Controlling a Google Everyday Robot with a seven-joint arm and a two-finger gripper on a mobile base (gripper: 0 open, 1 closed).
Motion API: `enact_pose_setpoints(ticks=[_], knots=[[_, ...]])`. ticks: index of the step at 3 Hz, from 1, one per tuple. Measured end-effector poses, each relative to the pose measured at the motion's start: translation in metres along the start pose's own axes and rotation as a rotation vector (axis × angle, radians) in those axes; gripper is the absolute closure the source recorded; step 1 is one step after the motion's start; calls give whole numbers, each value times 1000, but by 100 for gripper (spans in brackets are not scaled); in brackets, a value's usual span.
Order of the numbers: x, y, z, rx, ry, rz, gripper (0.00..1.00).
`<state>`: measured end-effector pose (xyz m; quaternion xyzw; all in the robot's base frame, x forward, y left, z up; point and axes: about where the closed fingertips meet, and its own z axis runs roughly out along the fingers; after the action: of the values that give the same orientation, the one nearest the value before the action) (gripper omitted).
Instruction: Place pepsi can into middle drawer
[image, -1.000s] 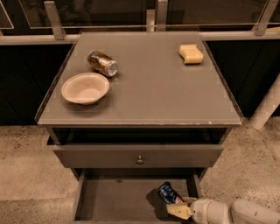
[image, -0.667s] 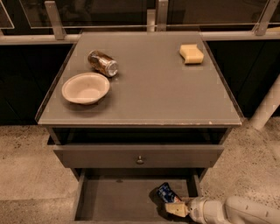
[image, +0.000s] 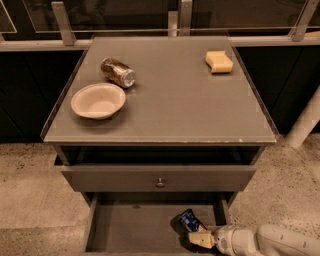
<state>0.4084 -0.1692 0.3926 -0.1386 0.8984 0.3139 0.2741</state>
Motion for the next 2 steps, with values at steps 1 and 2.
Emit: enact_pose_setpoints(ticks=[1,2], knots=[[0,0,0,0,0,0,35],[0,0,0,0,0,0,12]])
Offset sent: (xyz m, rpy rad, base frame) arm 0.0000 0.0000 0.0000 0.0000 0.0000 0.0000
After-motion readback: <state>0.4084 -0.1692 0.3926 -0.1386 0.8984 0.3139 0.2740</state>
